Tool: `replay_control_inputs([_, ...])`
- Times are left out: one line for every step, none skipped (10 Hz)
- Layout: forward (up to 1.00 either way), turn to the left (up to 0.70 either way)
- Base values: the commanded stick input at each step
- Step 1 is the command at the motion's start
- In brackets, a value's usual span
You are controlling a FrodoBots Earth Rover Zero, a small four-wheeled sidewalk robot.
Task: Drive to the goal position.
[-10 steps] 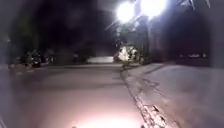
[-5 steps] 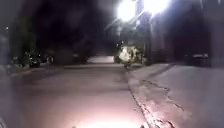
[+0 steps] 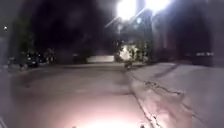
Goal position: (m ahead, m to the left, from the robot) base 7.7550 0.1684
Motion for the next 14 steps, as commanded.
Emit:
replay_control_inputs([0.7,0.0])
replay_control_inputs([0.7,0.0])
replay_control_inputs([0.7,0.0])
replay_control_inputs([0.7,0.0])
replay_control_inputs([0.7,0.0])
replay_control_inputs([0.7,0.0])
replay_control_inputs([0.7,0.0])
replay_control_inputs([0.7,0.0])
replay_control_inputs([0.7,0.0])
replay_control_inputs([0.7,-0.02])
replay_control_inputs([0.7,-0.27])
replay_control_inputs([0.7,-0.31])
replay_control_inputs([0.7,-0.11])
replay_control_inputs([0.7,0.0])
